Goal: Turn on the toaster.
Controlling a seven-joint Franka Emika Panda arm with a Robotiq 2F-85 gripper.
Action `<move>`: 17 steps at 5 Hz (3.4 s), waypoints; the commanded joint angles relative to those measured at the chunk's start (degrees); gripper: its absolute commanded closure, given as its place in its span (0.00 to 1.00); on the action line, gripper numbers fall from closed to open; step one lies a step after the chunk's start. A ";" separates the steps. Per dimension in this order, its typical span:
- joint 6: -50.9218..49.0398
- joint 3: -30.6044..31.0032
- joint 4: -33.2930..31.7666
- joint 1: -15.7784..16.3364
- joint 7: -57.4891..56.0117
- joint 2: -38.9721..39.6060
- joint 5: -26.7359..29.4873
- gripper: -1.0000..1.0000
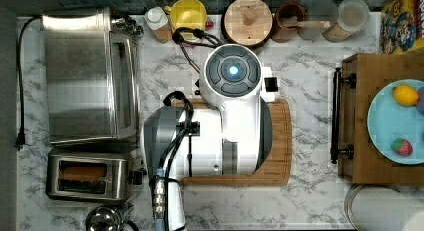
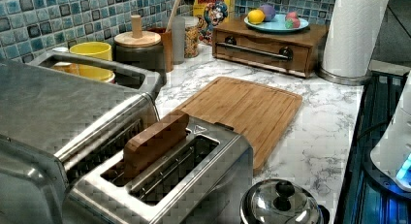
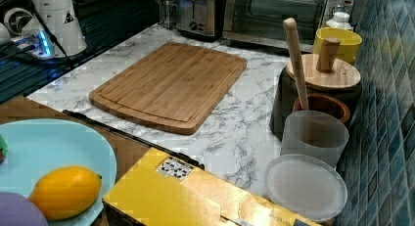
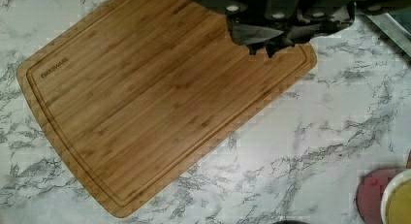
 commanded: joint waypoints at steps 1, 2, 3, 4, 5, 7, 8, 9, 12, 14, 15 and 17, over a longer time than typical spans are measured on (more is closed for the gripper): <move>0.23 0.19 -0.03 0.06 -0.79 -0.05 0.12 1.00; 2.77 1.41 -4.63 0.97 -3.36 -0.64 0.34 1.00; 5.06 2.64 -8.92 2.97 -4.86 -1.45 0.74 1.00; 8.37 4.90 -13.75 4.87 -5.23 -3.72 0.68 1.00; 10.69 6.57 -17.54 6.84 -6.26 -5.83 1.72 1.00; 14.14 9.84 -24.10 8.79 -9.85 -9.67 4.58 1.00; 13.64 11.17 -26.14 8.09 -12.86 -11.52 6.94 1.00; 14.49 12.52 -28.52 8.92 -16.66 -13.77 9.10 1.00; 18.61 12.03 -33.28 16.99 -26.52 -19.14 15.52 1.00; 17.41 12.66 -31.17 16.03 -21.60 -15.77 14.71 1.00; 17.79 11.85 -31.05 16.19 -21.64 -16.47 17.60 1.00; 19.73 12.67 -30.73 16.81 -20.88 -15.04 17.33 1.00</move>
